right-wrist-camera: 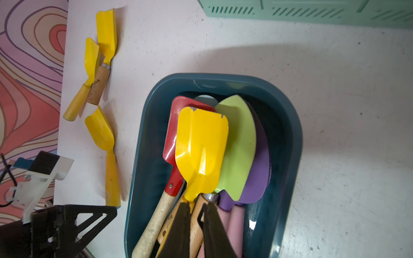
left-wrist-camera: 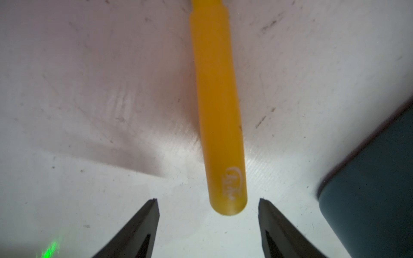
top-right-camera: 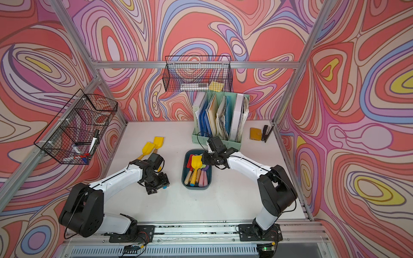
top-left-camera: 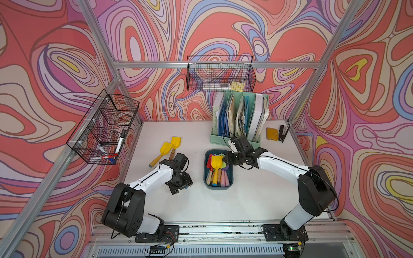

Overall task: Put the shovel into the storage box
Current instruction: Pick up the shovel from the center of the board.

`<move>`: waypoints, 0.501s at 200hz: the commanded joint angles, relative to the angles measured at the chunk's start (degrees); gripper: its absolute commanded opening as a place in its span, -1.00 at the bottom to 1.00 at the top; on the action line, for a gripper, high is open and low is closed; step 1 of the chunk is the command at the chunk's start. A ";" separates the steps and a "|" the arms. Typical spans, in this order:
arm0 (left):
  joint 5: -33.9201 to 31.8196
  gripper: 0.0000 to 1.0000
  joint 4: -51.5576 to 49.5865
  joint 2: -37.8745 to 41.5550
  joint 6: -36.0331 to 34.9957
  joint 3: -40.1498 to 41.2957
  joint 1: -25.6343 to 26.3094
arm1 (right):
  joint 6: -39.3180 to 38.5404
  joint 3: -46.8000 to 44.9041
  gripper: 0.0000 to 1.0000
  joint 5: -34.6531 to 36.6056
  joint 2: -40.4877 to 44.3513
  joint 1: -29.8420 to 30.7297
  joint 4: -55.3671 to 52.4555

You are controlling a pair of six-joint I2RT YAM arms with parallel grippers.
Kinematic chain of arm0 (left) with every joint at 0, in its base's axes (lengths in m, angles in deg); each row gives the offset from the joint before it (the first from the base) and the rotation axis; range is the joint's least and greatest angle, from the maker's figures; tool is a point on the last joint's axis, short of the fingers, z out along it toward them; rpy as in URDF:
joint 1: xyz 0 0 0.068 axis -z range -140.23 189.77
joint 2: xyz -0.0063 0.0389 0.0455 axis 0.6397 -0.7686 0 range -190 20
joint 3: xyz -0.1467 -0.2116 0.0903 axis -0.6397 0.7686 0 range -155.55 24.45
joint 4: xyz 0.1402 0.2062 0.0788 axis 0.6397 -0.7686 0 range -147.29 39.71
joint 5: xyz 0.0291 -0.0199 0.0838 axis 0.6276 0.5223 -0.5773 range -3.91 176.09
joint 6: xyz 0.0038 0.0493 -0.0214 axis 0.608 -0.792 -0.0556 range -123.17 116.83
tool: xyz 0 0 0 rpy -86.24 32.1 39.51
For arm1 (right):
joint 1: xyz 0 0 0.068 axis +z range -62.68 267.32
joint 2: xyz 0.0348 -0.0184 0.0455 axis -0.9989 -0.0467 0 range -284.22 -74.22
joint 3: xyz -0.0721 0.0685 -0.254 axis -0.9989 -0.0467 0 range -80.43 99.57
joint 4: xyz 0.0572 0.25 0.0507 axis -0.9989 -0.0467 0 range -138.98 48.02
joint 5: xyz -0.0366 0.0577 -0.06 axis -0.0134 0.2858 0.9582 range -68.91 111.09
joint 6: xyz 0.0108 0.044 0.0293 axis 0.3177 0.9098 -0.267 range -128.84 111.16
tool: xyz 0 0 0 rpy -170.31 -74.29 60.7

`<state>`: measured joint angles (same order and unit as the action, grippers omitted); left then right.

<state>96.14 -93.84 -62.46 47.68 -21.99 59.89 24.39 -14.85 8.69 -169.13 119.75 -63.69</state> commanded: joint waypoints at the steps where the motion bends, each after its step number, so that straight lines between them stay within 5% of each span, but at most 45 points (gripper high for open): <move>1: -1.06 0.44 1.41 -2.17 -1.35 -1.40 -1.50 | -0.85 0.52 -0.73 -0.06 1.03 -0.08 -0.79; 65: -1.03 0.13 3.66 -9.16 -2.77 -4.91 -2.29 | -0.81 0.68 -0.77 -0.04 0.26 -0.04 -0.68; 84: -1.09 -0.32 3.80 -9.92 -2.78 -5.33 -2.37 | -0.80 0.64 -0.77 0.09 0.17 -0.08 -0.78; 100: -1.05 -0.42 3.78 -10.03 -2.84 -5.43 -2.43 | -0.80 0.64 -0.78 0.05 0.17 -0.04 -0.79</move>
<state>95.94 -90.34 -71.79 45.69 -26.27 57.77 24.21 -14.85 8.66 -169.13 119.75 -63.93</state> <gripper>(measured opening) 0.357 0.113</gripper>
